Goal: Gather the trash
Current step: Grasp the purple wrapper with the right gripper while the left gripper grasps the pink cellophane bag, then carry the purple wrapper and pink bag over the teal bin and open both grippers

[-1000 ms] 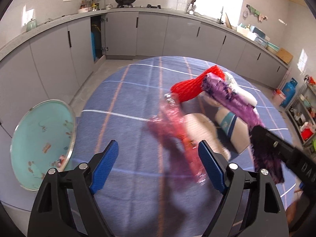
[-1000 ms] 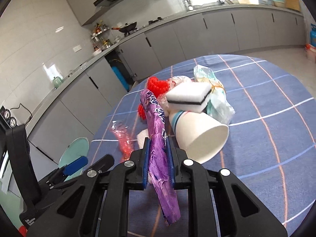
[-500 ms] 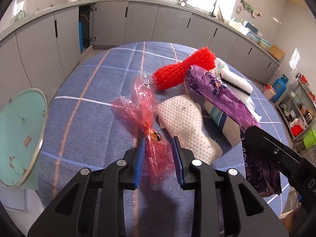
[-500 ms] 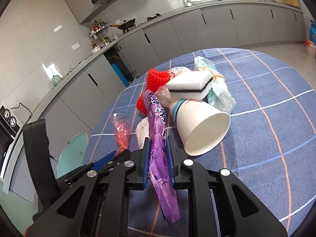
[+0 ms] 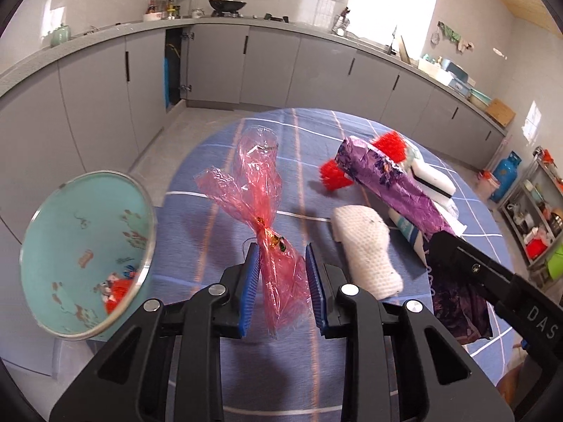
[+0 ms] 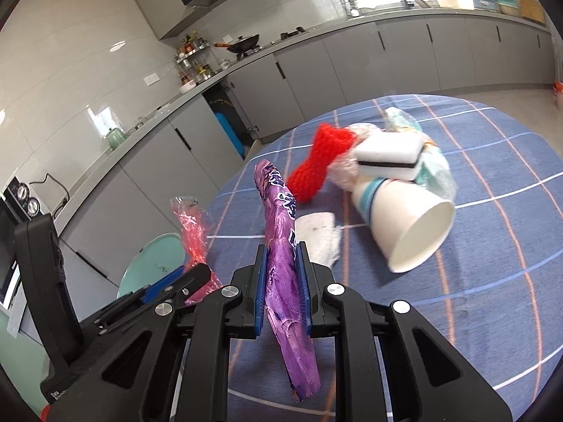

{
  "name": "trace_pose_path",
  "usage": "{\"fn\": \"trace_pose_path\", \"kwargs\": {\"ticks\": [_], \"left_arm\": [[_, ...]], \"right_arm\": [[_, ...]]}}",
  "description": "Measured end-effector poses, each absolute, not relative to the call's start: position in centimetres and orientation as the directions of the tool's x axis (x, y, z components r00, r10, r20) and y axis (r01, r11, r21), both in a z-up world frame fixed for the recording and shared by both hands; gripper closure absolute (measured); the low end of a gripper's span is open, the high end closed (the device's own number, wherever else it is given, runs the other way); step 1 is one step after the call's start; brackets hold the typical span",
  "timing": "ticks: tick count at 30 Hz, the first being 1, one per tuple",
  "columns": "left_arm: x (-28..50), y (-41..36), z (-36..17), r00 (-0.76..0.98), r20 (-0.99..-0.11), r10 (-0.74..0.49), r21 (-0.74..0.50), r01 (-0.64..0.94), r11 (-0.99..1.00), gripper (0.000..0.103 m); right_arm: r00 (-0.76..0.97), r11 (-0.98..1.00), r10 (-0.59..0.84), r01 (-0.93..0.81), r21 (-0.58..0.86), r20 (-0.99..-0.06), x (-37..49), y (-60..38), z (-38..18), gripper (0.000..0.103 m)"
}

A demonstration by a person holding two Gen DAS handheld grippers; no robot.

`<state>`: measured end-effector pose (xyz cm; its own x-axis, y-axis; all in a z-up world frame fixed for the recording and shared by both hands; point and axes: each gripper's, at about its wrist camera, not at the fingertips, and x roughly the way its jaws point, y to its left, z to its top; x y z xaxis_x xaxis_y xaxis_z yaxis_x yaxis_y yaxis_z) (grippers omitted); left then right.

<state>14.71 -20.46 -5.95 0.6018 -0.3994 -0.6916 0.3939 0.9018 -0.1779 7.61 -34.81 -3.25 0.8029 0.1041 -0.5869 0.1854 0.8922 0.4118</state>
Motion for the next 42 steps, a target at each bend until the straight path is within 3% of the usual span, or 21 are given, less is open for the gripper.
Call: {"fn": "trace_pose_path", "kwargs": {"ticks": [13,42], "left_arm": [[15.0,-14.9,-5.4,0.653,-0.69,-0.311,-0.136,0.305,0.943,0.076],[17.8,-2.1,-6.6,0.688,-0.701,-0.19,-0.181,0.086,0.98,0.076]], "right_arm": [[0.786,0.904,0.148,0.139,0.404,-0.601,9.2,-30.4,-3.4,0.086],[0.727,0.932,0.282,-0.054,0.357,-0.626,15.2,-17.7,-2.9,0.086]]}}
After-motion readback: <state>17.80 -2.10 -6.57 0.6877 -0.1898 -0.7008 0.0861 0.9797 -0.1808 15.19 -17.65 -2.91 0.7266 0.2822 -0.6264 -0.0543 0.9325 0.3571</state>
